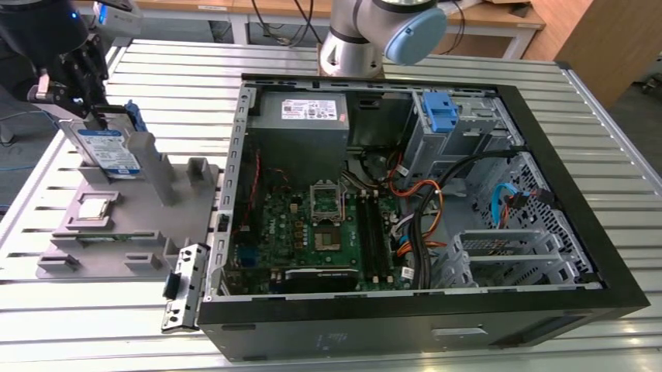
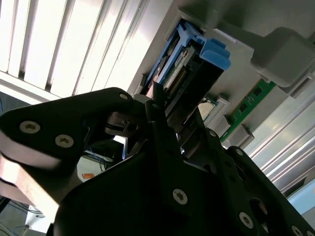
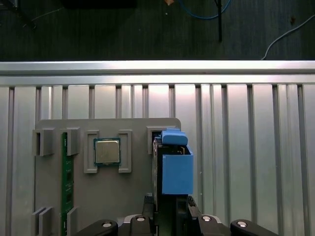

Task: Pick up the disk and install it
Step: 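Pick up the disk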

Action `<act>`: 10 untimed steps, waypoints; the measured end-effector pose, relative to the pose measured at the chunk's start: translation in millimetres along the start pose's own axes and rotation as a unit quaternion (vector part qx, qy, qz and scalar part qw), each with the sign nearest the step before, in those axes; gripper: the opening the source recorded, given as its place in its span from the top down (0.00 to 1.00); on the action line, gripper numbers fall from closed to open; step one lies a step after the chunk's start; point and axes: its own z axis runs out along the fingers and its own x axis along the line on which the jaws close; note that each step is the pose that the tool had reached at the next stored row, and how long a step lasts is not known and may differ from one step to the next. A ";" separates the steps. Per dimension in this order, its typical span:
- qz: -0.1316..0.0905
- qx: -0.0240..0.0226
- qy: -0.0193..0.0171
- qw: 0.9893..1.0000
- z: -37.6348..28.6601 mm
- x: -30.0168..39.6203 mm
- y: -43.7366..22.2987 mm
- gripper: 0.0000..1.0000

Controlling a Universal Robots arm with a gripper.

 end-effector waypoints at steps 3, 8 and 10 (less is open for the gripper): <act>0.000 0.000 0.000 1.000 0.0 0.0 0.0 0.65; 0.001 0.000 0.000 1.000 0.0 0.0 0.0 0.65; 0.001 0.000 0.000 1.000 0.0 0.0 0.0 0.65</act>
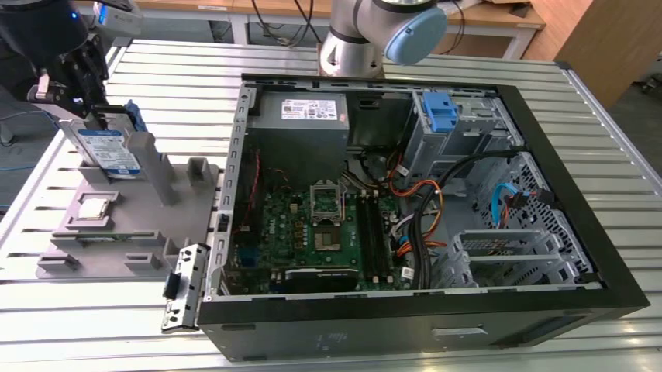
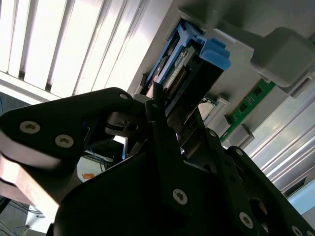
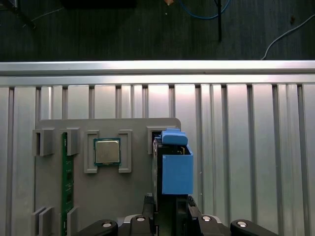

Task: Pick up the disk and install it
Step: 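Pick up the disk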

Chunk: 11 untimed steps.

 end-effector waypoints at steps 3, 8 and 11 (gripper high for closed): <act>0.000 0.000 0.000 1.000 -1.9 -0.1 0.1 0.65; 0.000 0.000 0.000 1.000 -14.4 -0.5 0.4 0.65; 0.000 0.000 0.000 1.000 -24.0 -0.8 0.7 0.65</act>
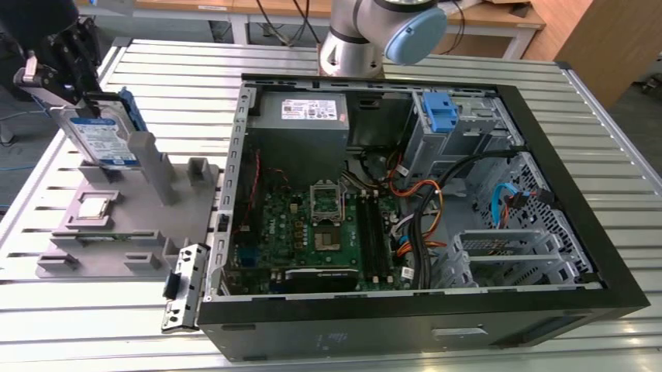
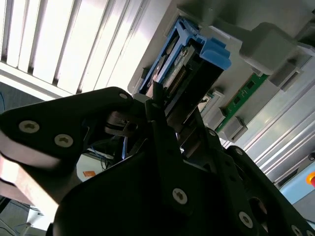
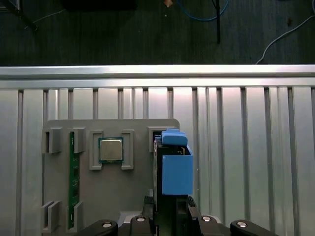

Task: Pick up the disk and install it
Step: 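Pick up the disk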

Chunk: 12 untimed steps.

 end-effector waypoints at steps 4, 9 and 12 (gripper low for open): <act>0.000 0.000 0.000 1.000 -1.6 0.0 0.0 0.65; 0.000 0.000 0.000 1.000 -2.0 -0.1 0.1 0.65; 0.000 0.000 0.000 1.000 -2.1 -0.1 0.1 0.65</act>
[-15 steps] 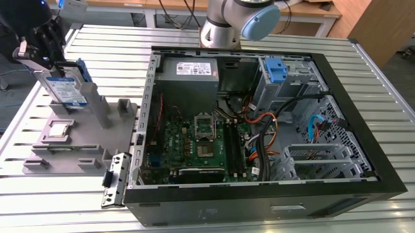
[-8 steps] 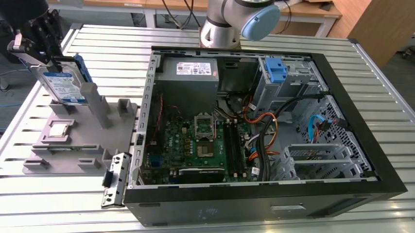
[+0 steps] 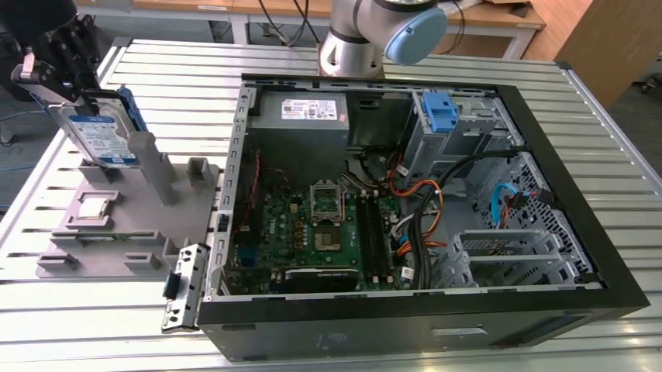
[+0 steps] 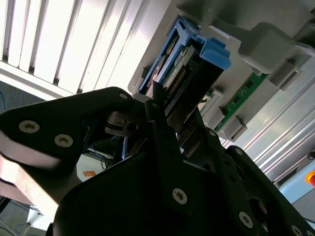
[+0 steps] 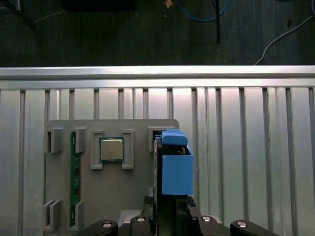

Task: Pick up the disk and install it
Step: 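Pick up the disk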

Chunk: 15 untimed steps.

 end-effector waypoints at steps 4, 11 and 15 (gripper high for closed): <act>0.000 0.000 0.000 1.000 -0.2 0.0 0.0 0.65; 0.000 0.000 0.000 1.000 -3.6 -0.1 0.1 0.65; 0.000 0.000 0.000 1.000 -11.4 -0.4 0.3 0.65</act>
